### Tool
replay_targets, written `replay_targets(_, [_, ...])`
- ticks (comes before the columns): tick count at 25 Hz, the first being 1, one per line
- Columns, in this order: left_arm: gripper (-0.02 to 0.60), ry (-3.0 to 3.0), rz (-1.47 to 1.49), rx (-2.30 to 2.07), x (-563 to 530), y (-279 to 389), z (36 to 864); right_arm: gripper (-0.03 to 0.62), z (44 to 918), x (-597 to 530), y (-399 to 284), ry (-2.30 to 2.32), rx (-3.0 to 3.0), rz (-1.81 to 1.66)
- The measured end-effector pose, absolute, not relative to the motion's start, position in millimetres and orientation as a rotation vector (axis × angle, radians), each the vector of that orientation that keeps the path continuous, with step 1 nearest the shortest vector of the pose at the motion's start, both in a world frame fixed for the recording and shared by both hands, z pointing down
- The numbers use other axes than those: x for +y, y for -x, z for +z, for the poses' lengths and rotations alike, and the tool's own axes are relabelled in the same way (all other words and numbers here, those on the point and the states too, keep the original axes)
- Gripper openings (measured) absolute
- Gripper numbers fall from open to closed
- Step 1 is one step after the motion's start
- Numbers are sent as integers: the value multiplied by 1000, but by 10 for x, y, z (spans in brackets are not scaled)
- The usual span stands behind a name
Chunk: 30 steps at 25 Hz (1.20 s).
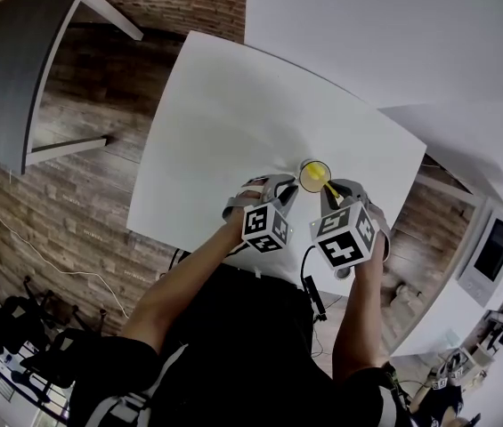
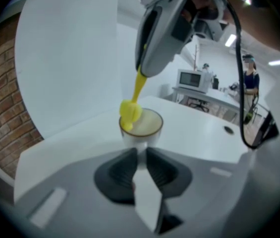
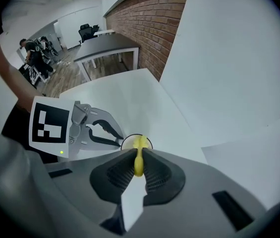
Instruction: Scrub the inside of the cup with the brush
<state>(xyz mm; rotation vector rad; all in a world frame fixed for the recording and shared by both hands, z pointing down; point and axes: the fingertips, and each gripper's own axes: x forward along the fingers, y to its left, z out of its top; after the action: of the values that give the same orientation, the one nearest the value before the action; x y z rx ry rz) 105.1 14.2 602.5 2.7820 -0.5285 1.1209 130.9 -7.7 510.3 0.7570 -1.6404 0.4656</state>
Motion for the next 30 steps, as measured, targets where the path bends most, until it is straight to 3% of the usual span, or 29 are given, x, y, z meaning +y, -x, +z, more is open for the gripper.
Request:
replay_targets(13, [60, -2780, 1114, -540, 142, -1079, 6010, 31, 5771, -142, -1218, -738, -1628, 564])
replay_targets(30, [60, -2773, 1137, -555, 127, -1078, 6026, 31, 5093, -165, -1119, -812, -1775, 594])
